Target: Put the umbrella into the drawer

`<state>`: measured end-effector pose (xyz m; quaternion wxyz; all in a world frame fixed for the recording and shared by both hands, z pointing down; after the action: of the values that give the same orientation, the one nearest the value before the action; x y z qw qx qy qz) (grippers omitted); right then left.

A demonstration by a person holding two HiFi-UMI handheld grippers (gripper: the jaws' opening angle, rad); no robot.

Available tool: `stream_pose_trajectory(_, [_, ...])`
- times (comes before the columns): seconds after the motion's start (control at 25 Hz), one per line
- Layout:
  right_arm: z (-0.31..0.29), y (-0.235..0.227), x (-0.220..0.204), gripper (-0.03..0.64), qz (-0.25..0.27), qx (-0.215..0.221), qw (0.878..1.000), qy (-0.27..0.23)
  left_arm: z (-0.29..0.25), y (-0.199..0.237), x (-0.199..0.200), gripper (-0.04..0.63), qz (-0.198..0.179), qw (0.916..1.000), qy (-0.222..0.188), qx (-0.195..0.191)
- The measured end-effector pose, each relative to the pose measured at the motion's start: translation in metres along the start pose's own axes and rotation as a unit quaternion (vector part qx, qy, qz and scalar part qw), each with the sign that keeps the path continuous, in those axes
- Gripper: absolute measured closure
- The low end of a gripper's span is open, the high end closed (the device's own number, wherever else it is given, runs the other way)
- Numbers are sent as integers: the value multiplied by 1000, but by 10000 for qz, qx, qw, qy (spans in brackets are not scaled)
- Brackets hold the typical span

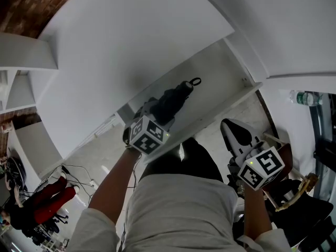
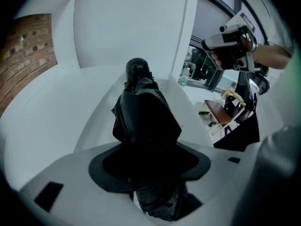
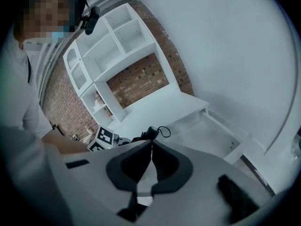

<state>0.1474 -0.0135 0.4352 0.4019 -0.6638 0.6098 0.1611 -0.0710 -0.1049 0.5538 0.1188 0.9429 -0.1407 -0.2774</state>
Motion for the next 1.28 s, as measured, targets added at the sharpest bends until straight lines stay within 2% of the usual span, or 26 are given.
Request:
stream_pose_trajectory(1.0, [-5,-1,-16,589,-237,-70,9996,164,-37,16,-2,328,229,9994,215,-150])
stream_pose_trajectory(1.28, [-7,-4,-18,589,-296,-92,9993,200,-48,18,-2,328,140,9989,400,-216])
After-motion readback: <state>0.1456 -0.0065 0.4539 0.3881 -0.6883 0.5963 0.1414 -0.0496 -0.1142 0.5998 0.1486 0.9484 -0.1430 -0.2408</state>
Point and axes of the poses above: the fingertips, and each gripper's own axes: z backward along the fingers, y to its left, x out of its top, the point moved 8 cm from there along z, backward along the fingers, and after that the axes turned 13 degrees about -x, right-handed, at the moved point
